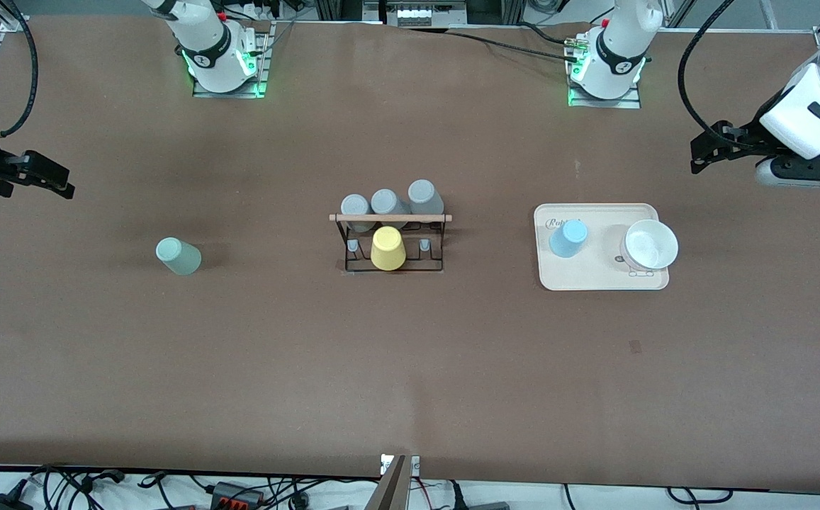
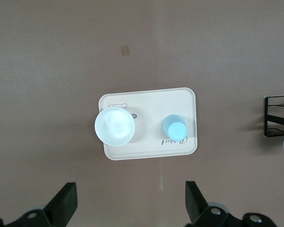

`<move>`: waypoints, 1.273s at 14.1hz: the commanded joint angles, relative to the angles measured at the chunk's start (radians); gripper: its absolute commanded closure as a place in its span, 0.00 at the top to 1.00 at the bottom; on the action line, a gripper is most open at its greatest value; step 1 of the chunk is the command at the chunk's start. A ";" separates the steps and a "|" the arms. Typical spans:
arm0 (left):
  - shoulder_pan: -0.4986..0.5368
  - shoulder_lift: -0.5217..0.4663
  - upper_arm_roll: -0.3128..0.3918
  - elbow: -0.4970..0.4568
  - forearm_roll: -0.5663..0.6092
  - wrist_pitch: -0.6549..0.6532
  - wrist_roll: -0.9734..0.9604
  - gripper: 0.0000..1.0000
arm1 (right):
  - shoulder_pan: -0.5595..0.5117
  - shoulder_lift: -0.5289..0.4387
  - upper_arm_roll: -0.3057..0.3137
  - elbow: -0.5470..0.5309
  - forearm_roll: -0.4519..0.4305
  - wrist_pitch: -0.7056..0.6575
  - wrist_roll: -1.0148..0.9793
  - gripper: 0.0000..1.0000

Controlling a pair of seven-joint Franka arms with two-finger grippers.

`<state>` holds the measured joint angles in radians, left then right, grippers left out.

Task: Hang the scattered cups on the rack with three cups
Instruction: 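Move the left gripper down over the light blue cup on the tray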

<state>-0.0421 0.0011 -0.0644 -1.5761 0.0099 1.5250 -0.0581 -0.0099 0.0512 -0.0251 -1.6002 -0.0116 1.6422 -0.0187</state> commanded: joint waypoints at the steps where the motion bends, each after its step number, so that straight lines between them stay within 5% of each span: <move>1: 0.002 0.007 -0.003 0.025 -0.018 -0.019 -0.005 1.00 | -0.004 -0.028 0.002 -0.021 -0.010 -0.013 -0.015 1.00; 18: -0.053 0.066 -0.002 0.024 -0.016 -0.176 -0.002 1.00 | 0.002 -0.021 0.008 -0.023 -0.005 -0.009 -0.012 1.00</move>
<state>-0.0587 0.0442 -0.0655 -1.5750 0.0099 1.4123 -0.0562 -0.0081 0.0500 -0.0193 -1.6020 -0.0116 1.6343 -0.0188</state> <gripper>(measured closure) 0.000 0.000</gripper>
